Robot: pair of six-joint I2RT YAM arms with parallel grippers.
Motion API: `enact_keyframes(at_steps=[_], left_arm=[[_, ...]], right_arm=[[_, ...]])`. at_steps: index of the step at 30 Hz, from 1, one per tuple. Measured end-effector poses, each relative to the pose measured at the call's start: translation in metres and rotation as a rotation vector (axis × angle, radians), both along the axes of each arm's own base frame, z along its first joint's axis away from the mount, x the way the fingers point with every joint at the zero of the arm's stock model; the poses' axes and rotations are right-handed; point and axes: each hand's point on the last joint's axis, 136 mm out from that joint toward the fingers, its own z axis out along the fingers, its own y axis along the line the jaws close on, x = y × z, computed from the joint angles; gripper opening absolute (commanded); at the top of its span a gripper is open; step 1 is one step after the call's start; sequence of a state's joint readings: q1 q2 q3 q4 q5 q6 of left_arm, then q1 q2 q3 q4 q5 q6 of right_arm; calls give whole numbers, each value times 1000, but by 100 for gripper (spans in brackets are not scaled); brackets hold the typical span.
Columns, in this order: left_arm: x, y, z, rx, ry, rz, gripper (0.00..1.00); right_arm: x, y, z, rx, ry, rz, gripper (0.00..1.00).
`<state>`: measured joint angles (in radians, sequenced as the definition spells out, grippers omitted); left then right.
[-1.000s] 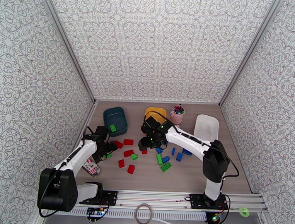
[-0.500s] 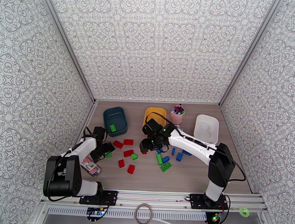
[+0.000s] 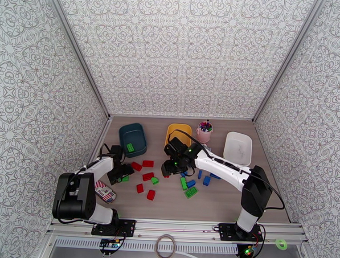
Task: Sort the legos into containers by color
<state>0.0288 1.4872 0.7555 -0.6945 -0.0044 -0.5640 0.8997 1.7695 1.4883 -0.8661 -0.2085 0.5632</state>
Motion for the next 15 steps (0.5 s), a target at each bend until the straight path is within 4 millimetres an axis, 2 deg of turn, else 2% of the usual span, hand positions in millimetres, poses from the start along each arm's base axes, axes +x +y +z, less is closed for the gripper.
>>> enact_keyframes(at_steps=[9, 15], left_arm=[[1, -21, 0, -9, -5, -67, 73], [0, -23, -1, -8, -12, -75, 66]], right_arm=[[1, 1, -3, 5, -3, -17, 56], [3, 3, -2, 13, -9, -17, 54]])
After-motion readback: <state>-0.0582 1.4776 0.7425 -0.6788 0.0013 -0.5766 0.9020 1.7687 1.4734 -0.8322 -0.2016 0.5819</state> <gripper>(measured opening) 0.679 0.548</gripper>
